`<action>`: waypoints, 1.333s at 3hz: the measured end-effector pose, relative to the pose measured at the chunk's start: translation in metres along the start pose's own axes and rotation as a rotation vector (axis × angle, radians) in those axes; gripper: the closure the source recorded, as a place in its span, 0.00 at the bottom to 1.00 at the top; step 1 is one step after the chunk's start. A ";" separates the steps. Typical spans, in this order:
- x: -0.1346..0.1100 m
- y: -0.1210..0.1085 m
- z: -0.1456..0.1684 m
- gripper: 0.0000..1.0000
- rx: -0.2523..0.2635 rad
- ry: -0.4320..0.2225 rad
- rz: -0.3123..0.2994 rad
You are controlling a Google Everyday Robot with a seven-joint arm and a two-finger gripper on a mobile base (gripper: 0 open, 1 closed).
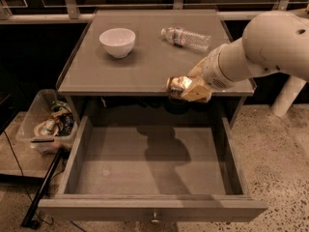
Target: Pick orange can from top drawer and place on counter
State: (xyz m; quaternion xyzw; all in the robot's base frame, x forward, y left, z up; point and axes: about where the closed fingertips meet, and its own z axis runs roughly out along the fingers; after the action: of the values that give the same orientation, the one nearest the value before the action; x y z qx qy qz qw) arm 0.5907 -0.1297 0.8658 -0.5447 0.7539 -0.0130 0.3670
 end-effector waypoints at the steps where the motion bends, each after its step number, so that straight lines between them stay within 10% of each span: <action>1: 0.004 -0.023 0.019 1.00 0.014 0.014 0.076; 4: 0.015 -0.059 0.038 1.00 0.040 0.028 0.223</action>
Offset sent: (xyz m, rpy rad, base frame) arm 0.0768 -0.0333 -0.0193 0.1057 0.0810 -0.2509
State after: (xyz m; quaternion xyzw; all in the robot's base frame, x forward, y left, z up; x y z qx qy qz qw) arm 0.6580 -0.1521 0.8549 -0.4498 0.8144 0.0051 0.3665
